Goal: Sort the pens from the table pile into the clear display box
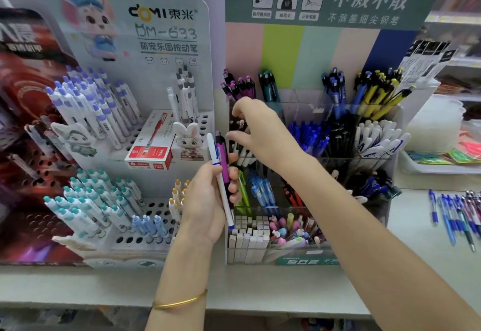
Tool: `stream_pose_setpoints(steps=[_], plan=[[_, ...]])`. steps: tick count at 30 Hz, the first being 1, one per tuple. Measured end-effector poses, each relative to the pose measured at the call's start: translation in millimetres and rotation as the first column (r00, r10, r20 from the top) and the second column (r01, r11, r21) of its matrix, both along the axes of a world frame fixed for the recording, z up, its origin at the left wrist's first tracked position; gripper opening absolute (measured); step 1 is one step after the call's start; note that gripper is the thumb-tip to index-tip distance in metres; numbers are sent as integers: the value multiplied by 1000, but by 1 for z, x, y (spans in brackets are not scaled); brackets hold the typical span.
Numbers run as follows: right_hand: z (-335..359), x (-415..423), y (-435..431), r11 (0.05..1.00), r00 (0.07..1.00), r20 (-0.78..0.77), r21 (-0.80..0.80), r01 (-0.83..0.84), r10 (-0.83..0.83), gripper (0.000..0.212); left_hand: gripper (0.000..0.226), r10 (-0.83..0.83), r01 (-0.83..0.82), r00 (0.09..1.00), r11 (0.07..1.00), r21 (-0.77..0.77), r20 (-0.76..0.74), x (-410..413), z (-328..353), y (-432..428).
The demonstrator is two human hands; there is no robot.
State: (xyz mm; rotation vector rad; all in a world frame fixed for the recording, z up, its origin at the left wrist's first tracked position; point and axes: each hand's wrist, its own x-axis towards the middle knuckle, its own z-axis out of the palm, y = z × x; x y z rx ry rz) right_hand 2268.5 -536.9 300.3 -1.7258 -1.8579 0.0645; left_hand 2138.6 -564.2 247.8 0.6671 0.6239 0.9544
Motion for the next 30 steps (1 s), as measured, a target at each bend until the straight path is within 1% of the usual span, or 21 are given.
stream_pose_setpoints(steps=[1,2,4,5,6,7,8,9,10,11,13,14,16,17,21,23,27,30], plan=[[-1,1,-4,1000,998,-69,26,10,-8,29,33,-5,6,1000,1000,9,-8,0,-1,1],[-1,3,-7,999,996,-92,29,19,-16,24,33,-12,12,1000,1000,21,-16,0,-1,1],[-2,7,-10,999,999,-32,-7,38,-38,19,34,-31,33,999,998,54,-40,1,-1,0],[-2,10,-11,999,999,-15,-13,51,-51,21,34,-45,49,998,996,73,-54,2,-1,0],[0,11,-14,998,997,-35,16,69,-68,24,34,-61,67,996,993,97,-67,3,-1,-1],[3,11,-20,994,991,-104,66,91,-84,26,34,-82,92,993,988,123,-82,3,-1,-2],[5,11,-29,988,970,-230,109,112,-84,24,34,-114,128,989,981,147,-96,4,-1,-3],[7,13,-39,984,921,-383,125,124,-67,18,33,-160,177,981,970,169,-111,5,0,-5],[7,15,-51,991,855,-517,84,103,-45,13,32,-216,238,968,952,192,-128,7,2,-8],[7,17,-62,999,794,-607,-3,46,-38,11,30,-273,303,949,927,219,-156,9,3,-10],[1,24,-79,977,721,-688,-196,-83,-77,15,28,-373,433,894,861,266,-249,17,6,-15],[-6,28,-85,962,695,-711,-249,-110,-104,14,30,-415,493,860,828,269,-299,22,7,-18],[-17,36,-93,956,630,-760,-277,-92,-159,8,33,-479,575,803,781,246,-355,32,7,-23],[-22,40,-96,960,610,-772,-272,-67,-177,7,34,-492,593,786,771,232,-373,36,6,-25],[-31,48,-102,981,587,-791,-192,28,-172,20,25,-459,588,771,780,216,-443,50,7,-27],[-30,49,-100,985,583,-795,-162,58,-165,24,23,-412,569,770,789,232,-488,53,9,-25],[-30,49,-92,992,621,-773,-109,67,-127,31,21,-329,532,780,797,286,-532,51,9,-22],[-28,48,-87,993,638,-762,-117,26,-107,24,22,-307,508,796,808,299,-522,45,10,-19]])
